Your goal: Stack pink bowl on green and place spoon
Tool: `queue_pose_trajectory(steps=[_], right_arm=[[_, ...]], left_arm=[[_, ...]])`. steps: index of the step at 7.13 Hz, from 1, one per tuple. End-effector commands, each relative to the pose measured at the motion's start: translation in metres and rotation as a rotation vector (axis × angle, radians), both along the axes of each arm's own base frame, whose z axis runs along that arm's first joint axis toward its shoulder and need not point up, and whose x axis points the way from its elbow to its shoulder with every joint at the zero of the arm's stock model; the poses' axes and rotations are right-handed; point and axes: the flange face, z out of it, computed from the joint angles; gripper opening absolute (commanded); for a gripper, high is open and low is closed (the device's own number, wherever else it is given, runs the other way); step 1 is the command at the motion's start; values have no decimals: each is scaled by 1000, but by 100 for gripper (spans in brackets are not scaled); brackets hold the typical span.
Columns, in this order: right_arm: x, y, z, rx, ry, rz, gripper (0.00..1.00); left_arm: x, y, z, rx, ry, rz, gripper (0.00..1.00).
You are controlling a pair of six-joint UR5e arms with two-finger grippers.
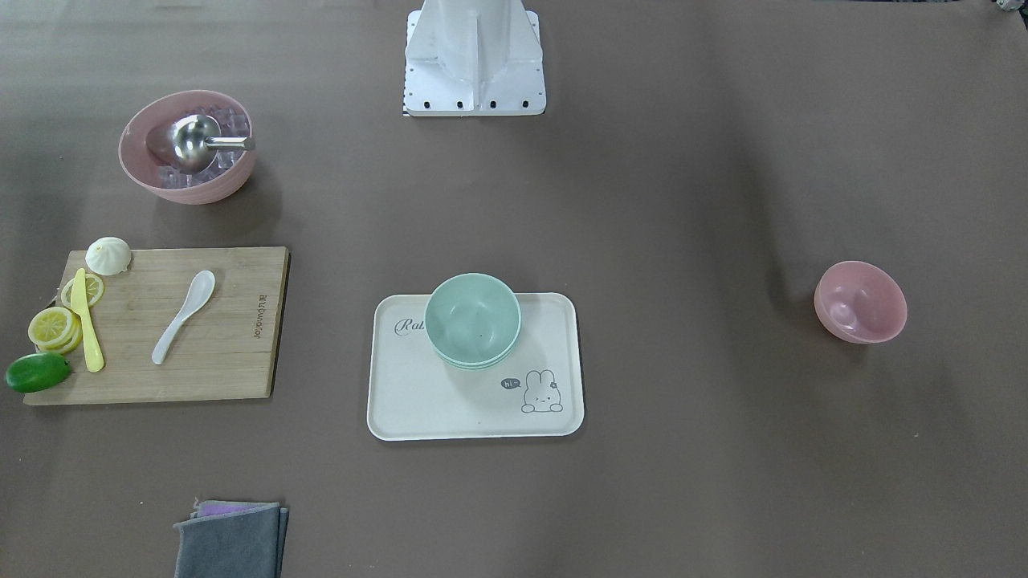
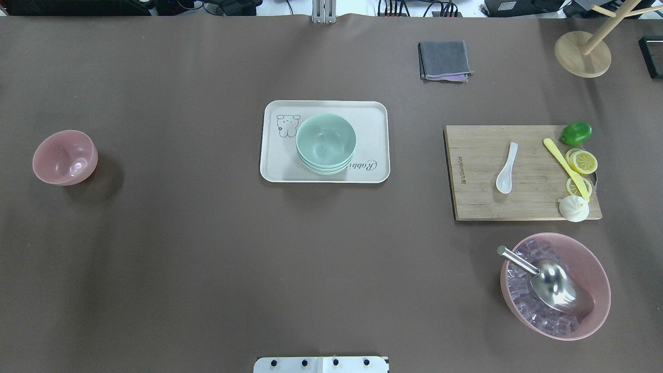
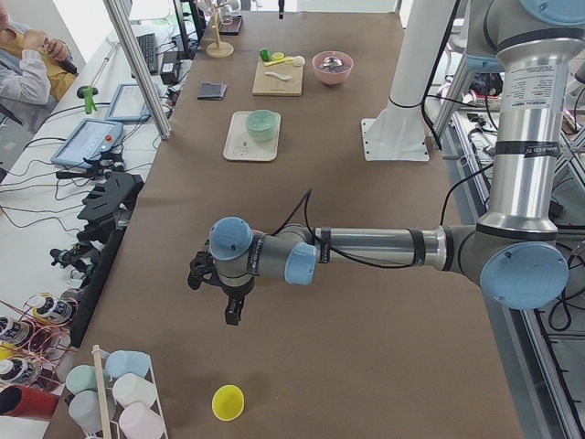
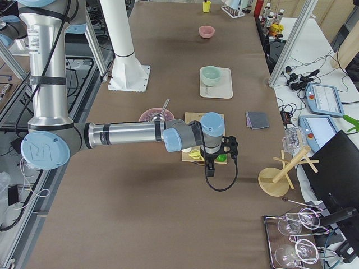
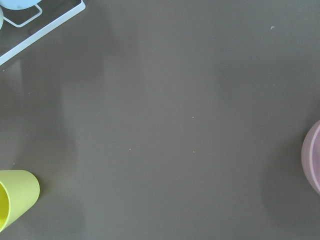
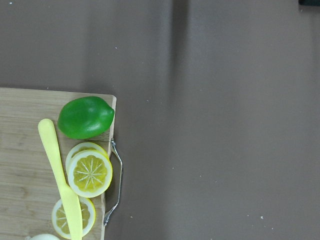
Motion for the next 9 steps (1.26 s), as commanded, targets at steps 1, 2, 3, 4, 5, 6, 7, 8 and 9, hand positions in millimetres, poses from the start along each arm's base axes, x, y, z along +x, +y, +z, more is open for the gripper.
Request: queue_pose_trajectory(steps=[1, 2, 3, 4, 5, 6, 7, 8, 9], right_arm=[[-1, 5, 3, -2, 0, -5, 100], [-6, 4, -3, 16, -2, -19, 100], [-24, 5, -12, 31, -9, -53, 100], [-35, 6, -23, 87, -12, -71, 100], [-49, 5, -26, 96, -9, -94, 100], [-54, 2, -36, 127, -20, -101, 100], [-61, 3, -36, 130, -21, -114, 100], [-65, 0, -35, 128, -16, -120, 100], [-83, -4, -35, 137, 11, -144, 100]], left_arm=[[1, -2, -13, 59, 13, -3, 98], [1, 4, -10, 63, 18, -16, 98], [2, 13, -8, 86, 46, -23, 98], [22, 6, -17, -11, 93, -81, 98], [65, 4, -21, -57, 83, -75, 98], [91, 5, -22, -65, 85, -54, 98], [122, 5, -39, -97, 97, -50, 98], [146, 6, -41, -101, 76, -29, 98], [156, 8, -40, -105, 74, -12, 97]])
